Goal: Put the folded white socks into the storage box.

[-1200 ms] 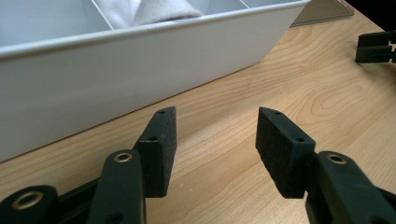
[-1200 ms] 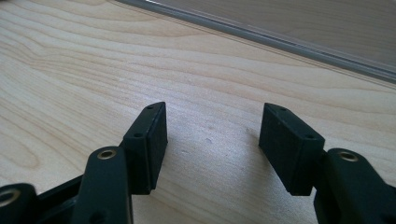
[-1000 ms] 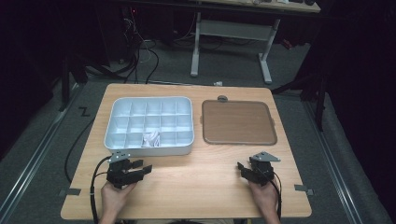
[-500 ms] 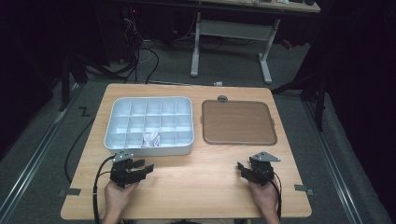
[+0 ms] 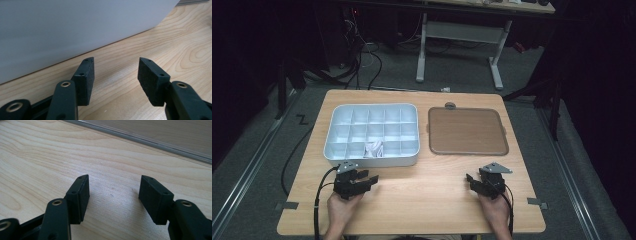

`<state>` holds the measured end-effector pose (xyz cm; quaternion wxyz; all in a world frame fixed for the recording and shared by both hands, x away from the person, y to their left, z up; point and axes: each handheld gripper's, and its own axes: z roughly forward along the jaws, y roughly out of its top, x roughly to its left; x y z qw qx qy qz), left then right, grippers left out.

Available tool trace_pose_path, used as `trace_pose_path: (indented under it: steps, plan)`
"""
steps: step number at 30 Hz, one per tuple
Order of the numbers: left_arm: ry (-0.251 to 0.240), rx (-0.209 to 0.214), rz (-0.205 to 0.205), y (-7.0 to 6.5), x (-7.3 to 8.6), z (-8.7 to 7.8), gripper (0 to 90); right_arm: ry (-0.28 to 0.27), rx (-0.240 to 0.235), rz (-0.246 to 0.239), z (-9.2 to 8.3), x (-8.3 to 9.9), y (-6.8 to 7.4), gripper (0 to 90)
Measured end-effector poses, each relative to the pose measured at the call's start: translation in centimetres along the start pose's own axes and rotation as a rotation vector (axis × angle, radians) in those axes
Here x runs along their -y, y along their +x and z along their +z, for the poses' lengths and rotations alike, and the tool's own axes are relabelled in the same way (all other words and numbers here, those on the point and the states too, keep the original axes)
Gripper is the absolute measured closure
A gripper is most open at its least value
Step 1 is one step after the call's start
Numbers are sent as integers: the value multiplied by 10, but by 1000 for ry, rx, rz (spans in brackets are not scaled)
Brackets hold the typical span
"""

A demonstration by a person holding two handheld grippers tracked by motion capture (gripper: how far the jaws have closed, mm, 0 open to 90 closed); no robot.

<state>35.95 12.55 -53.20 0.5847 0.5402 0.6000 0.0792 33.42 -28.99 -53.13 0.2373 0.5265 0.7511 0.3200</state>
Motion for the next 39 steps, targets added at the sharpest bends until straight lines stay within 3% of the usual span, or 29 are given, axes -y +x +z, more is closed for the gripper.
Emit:
trace_pose_path:
  steps: [19,26,39]
  plan:
    - [-29,-38,94,-4,13,10,433,0,-1,-2,0,0,0,421]
    - [-30,-66,170,-7,18,12,414,0,0,0,0,0,0,420]
    - [-29,-62,160,-7,18,12,409,0,-1,-2,0,0,0,419]
